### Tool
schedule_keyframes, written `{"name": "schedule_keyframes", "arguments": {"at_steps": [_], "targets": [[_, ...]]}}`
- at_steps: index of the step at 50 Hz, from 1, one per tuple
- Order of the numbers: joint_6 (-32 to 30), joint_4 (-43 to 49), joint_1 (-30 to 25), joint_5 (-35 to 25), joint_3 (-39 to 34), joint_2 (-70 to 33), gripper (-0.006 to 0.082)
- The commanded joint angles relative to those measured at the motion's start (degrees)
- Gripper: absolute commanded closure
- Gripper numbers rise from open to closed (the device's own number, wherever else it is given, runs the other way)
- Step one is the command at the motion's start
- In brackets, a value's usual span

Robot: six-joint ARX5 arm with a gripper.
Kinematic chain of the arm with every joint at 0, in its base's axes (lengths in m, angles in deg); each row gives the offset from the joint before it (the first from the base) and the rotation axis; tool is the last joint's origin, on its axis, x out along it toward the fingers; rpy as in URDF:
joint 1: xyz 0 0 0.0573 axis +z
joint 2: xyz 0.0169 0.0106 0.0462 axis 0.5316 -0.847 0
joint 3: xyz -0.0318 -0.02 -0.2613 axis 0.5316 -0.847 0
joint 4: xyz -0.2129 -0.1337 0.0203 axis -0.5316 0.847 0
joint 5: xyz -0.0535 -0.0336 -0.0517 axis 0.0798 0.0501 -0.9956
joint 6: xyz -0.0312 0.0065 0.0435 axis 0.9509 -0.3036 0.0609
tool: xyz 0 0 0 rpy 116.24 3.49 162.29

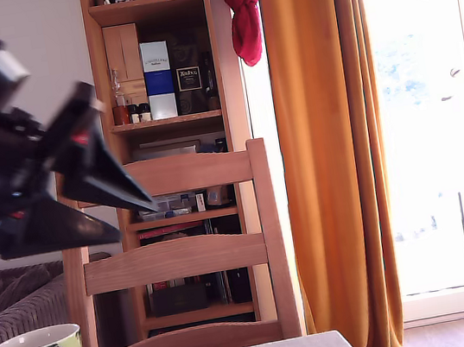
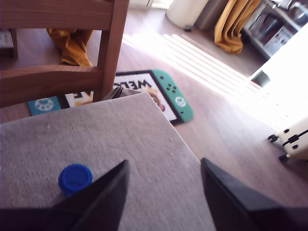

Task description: Pick the blue coffee capsule and place it inside the green coffee cup

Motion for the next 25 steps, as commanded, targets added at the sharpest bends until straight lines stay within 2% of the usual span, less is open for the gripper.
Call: {"name": "schedule_keyframes", "arguments": {"at_steps": [1,15,25], "targets": [[0.3,3.9,-0.2,0.9,2.1,-4.4,0.0021],[-0.8,24.0,0.7,3.2,18.6,-17.3,0.0021],[-2.8,31.0,0.9,4.1,26.7,-24.9,0.0021]]}}
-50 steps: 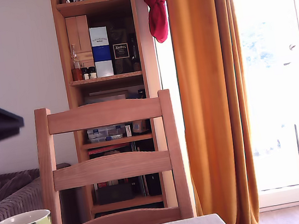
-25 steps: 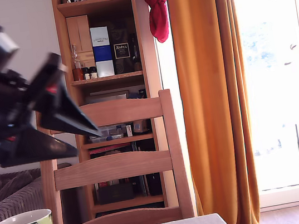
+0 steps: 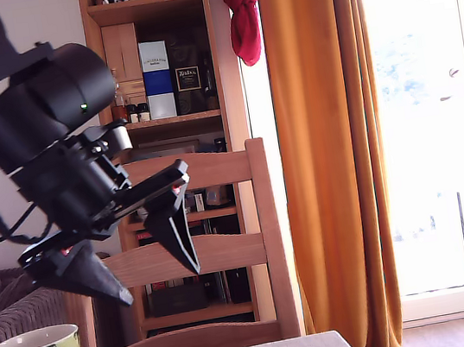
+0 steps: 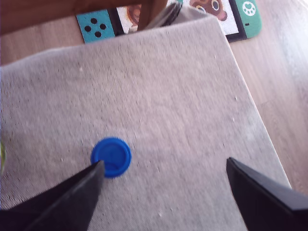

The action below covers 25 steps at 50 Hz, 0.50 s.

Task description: Pick the blue coffee capsule and place it inside the green coffee cup

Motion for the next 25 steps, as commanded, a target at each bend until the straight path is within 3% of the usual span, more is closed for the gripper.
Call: {"name": "schedule_keyframes", "arguments": {"at_steps": [1,11,25], "targets": [[-0.9,1.6,0.1,0.4,1.0,-3.4,0.0021],[-2.1,5.6,1.0,2.0,5.1,-9.9,0.0024],[-3.1,4.7,3.6,1.3,5.6,-14.7,0.0026]]}}
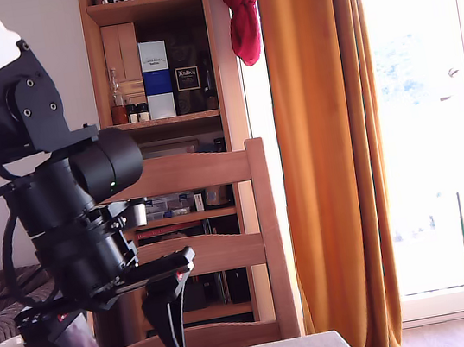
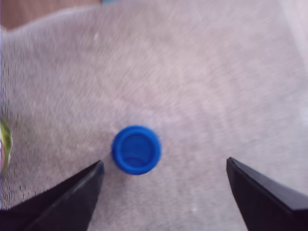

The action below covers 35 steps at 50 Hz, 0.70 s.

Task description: Pick the blue coffee capsule and place it inside the green coffee cup

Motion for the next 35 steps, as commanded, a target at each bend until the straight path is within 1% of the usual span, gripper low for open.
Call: {"name": "schedule_keyframes", "arguments": {"at_steps": [1,16,29,32,35], "targets": [[-0.7,-1.0,0.6,-0.4,0.7,-1.5,0.0026],[-0.8,-3.1,1.2,-3.5,1.8,-6.0,0.0028],[-0.8,-3.0,0.8,-3.6,2.7,-7.6,0.0038],[-0.8,-3.0,0.8,-3.6,2.7,-7.6,0.0085],[-0.8,-2.9,0.8,-3.6,2.8,-7.6,0.0176]]}}
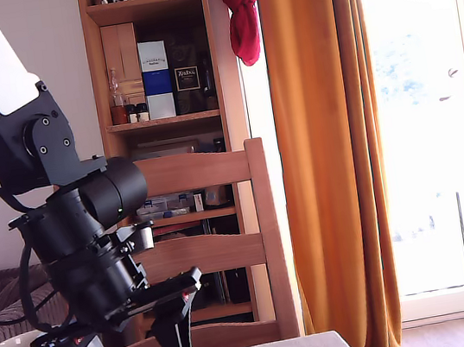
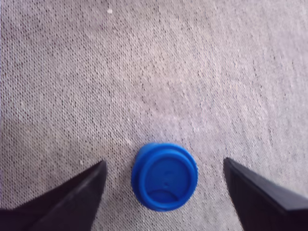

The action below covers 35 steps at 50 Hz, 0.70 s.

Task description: Pick the blue coffee capsule and place it inside the green coffee cup

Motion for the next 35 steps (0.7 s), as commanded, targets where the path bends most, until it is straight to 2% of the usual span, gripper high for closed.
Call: {"name": "schedule_keyframes", "arguments": {"at_steps": [1,4,6,14,21,35], "targets": [[-0.2,-0.1,-0.1,0.1,0.4,-1.5,0.0211],[-0.2,-0.2,-0.1,0.1,0.4,-1.5,0.0295],[-0.2,-0.3,-0.1,0.1,0.6,-1.5,0.0319],[-0.2,-0.1,-0.3,0.1,1.1,-1.5,0.0322],[0.0,0.7,-0.5,0.0,1.1,-1.8,0.0402],[0.0,1.0,-0.9,-1.0,1.1,-1.9,0.046]]}}
